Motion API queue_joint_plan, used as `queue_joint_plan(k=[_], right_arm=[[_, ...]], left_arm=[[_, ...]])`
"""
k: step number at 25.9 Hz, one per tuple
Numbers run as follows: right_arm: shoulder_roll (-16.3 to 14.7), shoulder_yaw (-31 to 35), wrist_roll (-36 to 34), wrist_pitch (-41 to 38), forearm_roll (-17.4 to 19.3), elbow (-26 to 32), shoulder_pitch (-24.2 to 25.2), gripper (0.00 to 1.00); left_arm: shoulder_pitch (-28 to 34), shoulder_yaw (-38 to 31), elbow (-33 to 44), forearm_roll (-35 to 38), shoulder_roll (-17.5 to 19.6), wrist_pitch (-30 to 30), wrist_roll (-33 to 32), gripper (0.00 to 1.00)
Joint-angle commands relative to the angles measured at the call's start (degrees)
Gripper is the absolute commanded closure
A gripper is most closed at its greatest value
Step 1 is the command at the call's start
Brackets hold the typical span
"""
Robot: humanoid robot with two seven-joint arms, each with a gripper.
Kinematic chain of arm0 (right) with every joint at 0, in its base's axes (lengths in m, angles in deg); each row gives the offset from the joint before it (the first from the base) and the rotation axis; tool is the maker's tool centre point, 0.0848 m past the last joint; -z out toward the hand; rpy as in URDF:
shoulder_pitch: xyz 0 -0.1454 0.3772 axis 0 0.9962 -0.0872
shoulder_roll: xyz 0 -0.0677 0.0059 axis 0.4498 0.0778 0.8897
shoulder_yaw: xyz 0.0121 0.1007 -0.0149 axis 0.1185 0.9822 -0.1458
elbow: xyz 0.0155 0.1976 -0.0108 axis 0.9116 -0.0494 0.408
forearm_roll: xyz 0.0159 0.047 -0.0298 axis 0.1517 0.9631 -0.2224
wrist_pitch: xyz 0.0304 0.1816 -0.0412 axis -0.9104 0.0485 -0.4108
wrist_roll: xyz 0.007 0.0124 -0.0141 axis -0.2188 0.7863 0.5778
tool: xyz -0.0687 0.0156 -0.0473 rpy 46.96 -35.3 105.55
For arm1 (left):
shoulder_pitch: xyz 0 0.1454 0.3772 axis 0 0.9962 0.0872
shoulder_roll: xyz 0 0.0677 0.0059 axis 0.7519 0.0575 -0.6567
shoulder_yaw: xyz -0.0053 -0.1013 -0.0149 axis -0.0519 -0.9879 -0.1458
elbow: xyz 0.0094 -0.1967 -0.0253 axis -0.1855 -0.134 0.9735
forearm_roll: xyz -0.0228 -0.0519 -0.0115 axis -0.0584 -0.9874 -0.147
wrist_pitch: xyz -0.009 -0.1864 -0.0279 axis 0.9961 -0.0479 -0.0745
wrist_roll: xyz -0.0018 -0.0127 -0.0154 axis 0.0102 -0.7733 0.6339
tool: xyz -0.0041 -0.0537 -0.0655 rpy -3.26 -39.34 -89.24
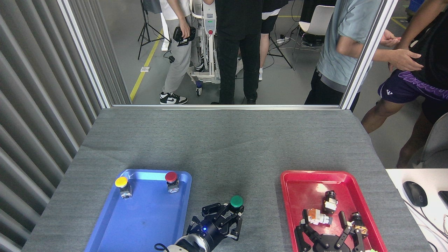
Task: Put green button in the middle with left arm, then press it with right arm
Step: 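Carry the green button with the left hand toward the table middle, then release the green button on the table and withdraw the left hand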
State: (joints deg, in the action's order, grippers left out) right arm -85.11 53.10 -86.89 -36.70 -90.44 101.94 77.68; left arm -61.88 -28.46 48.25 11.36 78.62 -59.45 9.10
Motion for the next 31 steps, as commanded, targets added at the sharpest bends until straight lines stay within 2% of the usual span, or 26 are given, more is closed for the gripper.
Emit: queue_joint_plan(k=[1,4,6,8,9,11,17,20,22,24,28,31], right_arm=[[0.00,0.00,0.13,-0.03,0.00,0.00,0.09,0.00],[0.00,0.00,0.13,-0.03,0.00,0.00,0.09,0.00],[0.00,0.00,0.13,-0.03,0.00,0.00,0.09,0.00],[0.00,0.00,0.13,-0.03,0.00,0.00,0.00,0.00],[0.00,0.00,0.13,-0.03,0.00,-0.09,0.00,0.00],[0.00,0.00,0.13,-0.03,0.00,-0.09,0.00,0.00],[0.00,0.00,0.13,-0.03,-0.09,0.00,0.00,0.00],[0.00,0.00,0.13,-0.03,0.00,0.00,0.00,0.00],[0.09,0.00,0.13,-0.03,0.00,0.00,0.00,0.00],[0.00,0.00,0.13,-0.03,0.00,0.00,0.00,0.00],[0.00,0.00,0.13,-0.03,-0.09,0.00,0.00,0.00],[0.00,0.00,0.13,-0.03,0.00,0.00,0.00,0.00]], left_arm=[[-0.02,-0.02,-0.31,0.00,0.10,0.26,-0.03,0.91],[-0.02,-0.02,-1.11,-0.09,0.01,0.26,-0.03,0.80],[-0.02,-0.02,-1.11,-0.09,0.01,0.26,0.06,0.63],[-0.02,-0.02,-1.11,-0.17,-0.08,0.26,0.76,0.50],[-0.02,-0.02,-1.02,-0.35,-0.08,0.26,1.20,0.36],[-0.02,-0.02,-0.84,-0.61,-0.08,0.18,1.91,0.01],[1.03,-0.10,2.85,-0.61,-0.08,0.00,1.55,0.01],[4.28,-0.28,10.23,-0.70,0.71,0.26,1.20,0.01],[6.40,-0.81,16.12,-0.88,2.91,0.70,1.03,0.01],[8.77,-1.86,22.45,-1.14,5.37,4.22,1.03,0.01],[15.01,-5.11,33.96,-1.14,8.01,13.62,1.11,0.01],[17.64,-10.82,37.57,-2.11,8.54,16.35,0.76,0.01]])
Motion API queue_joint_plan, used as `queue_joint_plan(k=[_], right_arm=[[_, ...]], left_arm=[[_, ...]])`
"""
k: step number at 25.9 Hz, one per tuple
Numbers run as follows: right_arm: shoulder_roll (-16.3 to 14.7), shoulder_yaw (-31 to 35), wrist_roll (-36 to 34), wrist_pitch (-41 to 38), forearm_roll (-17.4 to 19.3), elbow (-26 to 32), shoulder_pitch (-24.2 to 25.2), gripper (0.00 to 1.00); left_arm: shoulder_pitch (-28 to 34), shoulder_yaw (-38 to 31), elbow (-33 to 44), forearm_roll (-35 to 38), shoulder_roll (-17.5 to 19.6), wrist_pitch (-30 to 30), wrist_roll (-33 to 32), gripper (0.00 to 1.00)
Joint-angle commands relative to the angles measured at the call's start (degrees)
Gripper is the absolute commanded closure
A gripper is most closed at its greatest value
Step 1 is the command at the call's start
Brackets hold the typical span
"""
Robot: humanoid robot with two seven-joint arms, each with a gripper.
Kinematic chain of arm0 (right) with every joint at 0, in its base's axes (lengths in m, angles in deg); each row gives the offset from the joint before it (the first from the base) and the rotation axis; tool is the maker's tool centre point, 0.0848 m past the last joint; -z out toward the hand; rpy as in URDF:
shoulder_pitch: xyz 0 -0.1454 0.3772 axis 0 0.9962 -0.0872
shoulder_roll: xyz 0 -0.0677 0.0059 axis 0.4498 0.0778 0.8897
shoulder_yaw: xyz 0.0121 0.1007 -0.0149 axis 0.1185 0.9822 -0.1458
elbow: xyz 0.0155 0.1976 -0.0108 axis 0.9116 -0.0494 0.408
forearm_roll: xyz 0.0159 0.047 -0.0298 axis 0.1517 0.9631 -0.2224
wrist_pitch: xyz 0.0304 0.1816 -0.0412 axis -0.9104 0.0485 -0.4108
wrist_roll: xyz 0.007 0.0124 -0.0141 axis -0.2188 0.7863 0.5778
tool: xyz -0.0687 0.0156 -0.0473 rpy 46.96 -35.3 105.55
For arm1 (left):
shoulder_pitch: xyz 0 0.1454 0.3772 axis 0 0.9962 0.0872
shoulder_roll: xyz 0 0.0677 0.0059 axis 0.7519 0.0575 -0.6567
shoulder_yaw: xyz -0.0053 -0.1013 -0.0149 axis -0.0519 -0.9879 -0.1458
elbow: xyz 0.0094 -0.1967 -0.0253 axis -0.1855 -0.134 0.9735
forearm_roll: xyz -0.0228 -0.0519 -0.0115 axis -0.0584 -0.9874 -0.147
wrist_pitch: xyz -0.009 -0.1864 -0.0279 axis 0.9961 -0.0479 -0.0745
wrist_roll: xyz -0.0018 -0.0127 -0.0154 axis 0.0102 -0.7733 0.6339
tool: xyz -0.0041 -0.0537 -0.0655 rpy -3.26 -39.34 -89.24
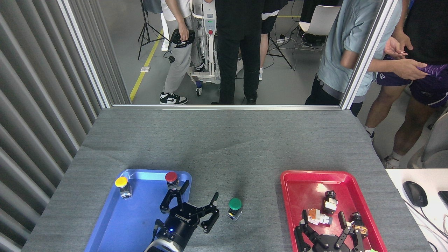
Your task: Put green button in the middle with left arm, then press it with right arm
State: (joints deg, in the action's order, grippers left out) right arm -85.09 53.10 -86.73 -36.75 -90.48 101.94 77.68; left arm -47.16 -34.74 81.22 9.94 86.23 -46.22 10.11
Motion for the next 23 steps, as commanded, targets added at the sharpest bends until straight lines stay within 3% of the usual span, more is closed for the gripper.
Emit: queue_joint_plan(k=[1,5,9,23], right_arm=[[-0.02,0.00,-0.03,0.02,0.04,-0.08,0.08,0.00],[-0.02,0.00,-0.03,0.02,0.04,-0.08,0.08,0.00],[0.07,0.00,-0.03,0.02,0.04,0.00,0.08,0.00],[-0.02,0.00,-0.03,0.02,0.04,-0.17,0.08,0.00]], left_arm=[[3.11,-6.83,4.59,-1.83,0.92,3.03,-0.24,0.01],[7.77,-15.80,4.77,-7.28,3.82,1.44,-0.33,0.01],[10.67,-19.58,4.15,-7.63,7.25,0.30,0.55,0.00],[11.63,-20.02,4.77,-7.72,7.60,0.13,-0.24,0.00]])
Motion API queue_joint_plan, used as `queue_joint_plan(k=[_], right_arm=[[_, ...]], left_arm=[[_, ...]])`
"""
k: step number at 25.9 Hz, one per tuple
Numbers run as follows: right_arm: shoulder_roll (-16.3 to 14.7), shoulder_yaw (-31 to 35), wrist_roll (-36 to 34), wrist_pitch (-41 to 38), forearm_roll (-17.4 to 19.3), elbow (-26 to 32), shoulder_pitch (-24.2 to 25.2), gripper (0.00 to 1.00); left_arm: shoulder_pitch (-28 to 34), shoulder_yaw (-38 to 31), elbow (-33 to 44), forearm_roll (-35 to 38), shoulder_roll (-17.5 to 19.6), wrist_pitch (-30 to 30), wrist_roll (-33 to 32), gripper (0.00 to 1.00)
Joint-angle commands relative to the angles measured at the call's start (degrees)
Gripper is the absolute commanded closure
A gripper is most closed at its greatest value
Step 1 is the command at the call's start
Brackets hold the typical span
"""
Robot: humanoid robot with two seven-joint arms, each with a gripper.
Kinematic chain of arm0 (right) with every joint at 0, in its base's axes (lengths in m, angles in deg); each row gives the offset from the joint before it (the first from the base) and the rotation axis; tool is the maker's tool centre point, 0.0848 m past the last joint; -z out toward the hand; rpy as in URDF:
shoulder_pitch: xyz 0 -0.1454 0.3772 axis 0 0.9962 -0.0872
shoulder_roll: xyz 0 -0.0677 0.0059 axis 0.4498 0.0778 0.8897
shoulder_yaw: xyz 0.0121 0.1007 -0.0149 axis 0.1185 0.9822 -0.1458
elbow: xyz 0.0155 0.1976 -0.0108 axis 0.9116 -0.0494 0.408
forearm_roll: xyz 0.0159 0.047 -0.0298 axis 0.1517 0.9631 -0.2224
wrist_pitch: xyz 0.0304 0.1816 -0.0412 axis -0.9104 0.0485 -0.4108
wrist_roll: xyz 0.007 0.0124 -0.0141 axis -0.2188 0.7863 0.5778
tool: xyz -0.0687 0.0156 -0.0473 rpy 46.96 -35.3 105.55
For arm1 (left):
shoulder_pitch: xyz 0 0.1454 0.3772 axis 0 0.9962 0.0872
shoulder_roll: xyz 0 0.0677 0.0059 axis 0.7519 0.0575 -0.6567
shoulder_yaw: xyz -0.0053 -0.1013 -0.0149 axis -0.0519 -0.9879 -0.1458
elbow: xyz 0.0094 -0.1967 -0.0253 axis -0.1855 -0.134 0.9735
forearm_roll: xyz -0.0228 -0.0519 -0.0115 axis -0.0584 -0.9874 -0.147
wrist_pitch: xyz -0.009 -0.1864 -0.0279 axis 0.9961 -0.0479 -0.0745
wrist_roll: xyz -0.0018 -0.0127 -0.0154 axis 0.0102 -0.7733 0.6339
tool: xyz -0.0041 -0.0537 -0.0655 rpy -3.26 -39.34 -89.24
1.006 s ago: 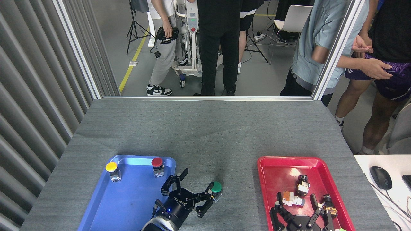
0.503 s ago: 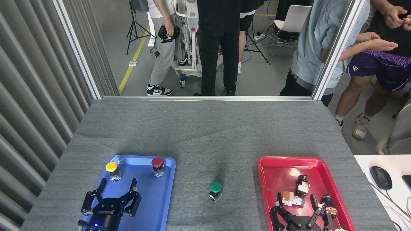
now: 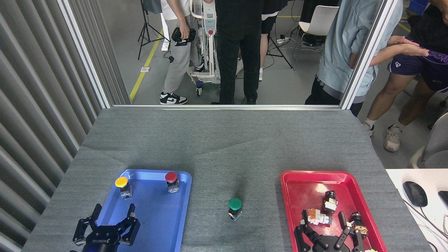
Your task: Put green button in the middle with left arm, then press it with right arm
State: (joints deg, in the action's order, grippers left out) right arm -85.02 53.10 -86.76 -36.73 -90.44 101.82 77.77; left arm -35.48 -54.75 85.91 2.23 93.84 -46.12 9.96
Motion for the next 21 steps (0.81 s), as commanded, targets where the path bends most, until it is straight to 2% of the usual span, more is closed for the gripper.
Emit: queue_joint_plan(k=[1,21], right_arm=[[-0.09,0.00,0.00,0.00,0.00,-0.05,0.00,0.00],[-0.17,-0.09,0.00,0.09,0.09,-0.67,0.00,0.00]], left_arm=[[-0.05,0.00,0.08,-0.01,-0.01,0.03,-0.10,0.00],[-0.32,0.44,-0.27,-0.18,-0.36,-0.06,-0.28,0.00]])
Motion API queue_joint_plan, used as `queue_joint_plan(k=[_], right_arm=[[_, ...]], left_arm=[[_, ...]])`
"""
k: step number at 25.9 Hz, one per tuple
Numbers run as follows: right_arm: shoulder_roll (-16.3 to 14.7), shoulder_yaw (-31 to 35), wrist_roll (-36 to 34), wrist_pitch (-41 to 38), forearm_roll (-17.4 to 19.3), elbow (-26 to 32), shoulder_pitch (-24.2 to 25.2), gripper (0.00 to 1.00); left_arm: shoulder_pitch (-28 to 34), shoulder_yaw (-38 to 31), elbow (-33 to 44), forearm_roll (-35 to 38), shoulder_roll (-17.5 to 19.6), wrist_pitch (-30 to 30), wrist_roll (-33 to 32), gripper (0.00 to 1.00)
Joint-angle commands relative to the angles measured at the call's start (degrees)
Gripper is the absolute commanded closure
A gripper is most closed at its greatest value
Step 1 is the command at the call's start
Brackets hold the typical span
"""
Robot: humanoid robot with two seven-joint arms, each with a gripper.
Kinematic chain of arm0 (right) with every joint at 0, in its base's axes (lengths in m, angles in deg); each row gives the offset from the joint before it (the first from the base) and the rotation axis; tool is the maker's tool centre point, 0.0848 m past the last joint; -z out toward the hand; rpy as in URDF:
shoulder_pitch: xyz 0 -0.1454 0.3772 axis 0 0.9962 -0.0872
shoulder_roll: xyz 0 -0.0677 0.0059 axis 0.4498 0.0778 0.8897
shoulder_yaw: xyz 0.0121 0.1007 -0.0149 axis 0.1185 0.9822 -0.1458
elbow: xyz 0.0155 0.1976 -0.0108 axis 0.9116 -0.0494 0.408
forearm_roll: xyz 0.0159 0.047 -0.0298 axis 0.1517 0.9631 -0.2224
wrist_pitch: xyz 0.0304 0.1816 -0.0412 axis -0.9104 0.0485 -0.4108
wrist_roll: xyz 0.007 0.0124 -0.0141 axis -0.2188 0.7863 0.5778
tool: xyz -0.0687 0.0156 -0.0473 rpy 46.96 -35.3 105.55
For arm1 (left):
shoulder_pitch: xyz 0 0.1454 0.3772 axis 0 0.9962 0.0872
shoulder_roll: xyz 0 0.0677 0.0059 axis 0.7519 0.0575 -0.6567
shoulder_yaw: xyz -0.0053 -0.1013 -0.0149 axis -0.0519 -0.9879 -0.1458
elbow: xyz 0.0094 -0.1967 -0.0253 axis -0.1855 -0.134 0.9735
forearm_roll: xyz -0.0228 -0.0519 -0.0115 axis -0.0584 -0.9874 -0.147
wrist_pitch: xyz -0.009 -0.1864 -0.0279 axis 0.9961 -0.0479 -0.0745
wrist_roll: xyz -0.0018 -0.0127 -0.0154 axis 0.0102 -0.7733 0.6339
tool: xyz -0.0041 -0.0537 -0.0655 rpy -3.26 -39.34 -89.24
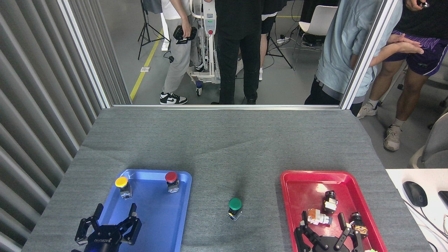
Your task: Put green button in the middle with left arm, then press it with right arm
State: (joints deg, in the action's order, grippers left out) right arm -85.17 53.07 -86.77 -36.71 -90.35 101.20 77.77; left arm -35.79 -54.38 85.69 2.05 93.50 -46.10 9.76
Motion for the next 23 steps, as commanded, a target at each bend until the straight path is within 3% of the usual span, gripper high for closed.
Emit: queue_joint_plan(k=[1,23], right_arm=[[-0.02,-0.06,0.01,0.06,0.00,-0.05,0.00,0.00],[0.16,-0.06,0.01,0.06,-0.08,0.04,0.00,0.00]], left_arm=[[-0.09,0.06,-0.14,0.00,-0.01,-0.08,-0.07,0.00],[-0.53,0.15,-0.40,-0.09,-0.19,-0.08,-0.25,0.00]])
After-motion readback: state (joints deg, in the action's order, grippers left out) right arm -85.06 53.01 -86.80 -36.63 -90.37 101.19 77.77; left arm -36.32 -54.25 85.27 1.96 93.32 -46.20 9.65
